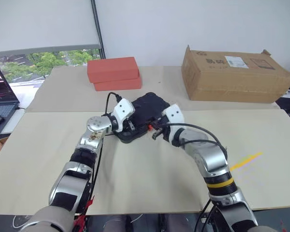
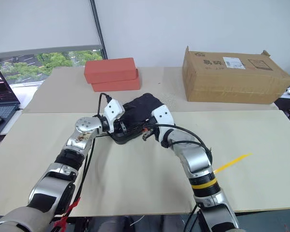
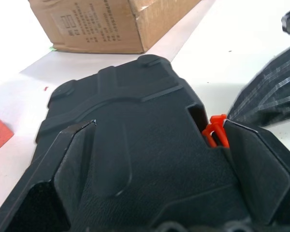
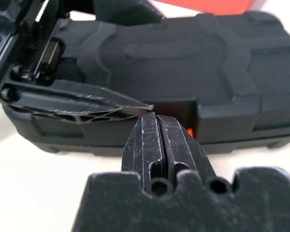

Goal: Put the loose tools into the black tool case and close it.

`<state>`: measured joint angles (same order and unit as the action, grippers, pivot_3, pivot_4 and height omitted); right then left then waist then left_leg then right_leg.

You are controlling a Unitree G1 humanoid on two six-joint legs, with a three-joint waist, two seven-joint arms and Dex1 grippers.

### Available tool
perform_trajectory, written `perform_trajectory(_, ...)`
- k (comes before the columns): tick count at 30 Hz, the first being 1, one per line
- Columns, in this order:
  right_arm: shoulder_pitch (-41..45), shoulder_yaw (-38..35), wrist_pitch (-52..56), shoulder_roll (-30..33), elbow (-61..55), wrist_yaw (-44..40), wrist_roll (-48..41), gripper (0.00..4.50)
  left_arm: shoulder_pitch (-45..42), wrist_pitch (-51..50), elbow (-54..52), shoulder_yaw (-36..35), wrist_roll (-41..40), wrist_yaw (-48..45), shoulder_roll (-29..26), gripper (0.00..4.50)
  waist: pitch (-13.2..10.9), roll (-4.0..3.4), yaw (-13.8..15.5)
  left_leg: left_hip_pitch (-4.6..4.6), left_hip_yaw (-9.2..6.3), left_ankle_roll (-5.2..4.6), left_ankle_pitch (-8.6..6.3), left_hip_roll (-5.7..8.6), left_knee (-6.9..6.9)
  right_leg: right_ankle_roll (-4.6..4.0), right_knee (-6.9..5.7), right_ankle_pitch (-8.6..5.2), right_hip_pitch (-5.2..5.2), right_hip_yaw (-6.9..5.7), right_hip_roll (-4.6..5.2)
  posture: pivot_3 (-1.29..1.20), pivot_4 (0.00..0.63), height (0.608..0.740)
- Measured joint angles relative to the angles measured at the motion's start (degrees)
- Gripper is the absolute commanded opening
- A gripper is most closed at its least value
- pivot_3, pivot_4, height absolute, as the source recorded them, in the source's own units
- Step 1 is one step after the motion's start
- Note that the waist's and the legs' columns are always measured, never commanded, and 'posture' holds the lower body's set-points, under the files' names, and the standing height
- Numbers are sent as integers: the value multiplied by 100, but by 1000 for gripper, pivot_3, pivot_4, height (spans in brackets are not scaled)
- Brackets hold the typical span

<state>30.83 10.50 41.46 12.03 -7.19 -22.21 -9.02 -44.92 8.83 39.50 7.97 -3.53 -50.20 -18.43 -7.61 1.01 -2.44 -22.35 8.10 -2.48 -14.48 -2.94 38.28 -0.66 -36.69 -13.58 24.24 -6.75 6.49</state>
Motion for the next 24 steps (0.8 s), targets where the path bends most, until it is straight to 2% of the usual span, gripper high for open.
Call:
perform_trajectory(7,9,-2,-146,14,75,-48,63,45,-11,8,1,0,0,1,0,4500,0,0,3,0,-1,0,0,1,-1,0,1,0,-1,0,1,0,150,711)
perform_trajectory(15,-267,-123,50,514,-300,-385,-104,45,-49,26,169,-218,-149,113,21,4500,-1,1,-3,0,-2,0,0,-2,-3,0,3,0,-1,0,1,0,150,711)
perform_trajectory(19,-467,-59,150,532,-213,-376,-98,45,-134,-73,391,-472,-278,299,14,4500,-5,3,-4,-2,-2,0,0,-2,-6,0,3,0,4,-1,-1,0,150,711)
perform_trajectory(24,-452,48,-16,429,130,-338,5,45,-280,-56,594,-467,-217,513,-18,4500,-8,4,4,-3,0,0,0,6,-6,0,3,0,2,-1,0,0,150,711)
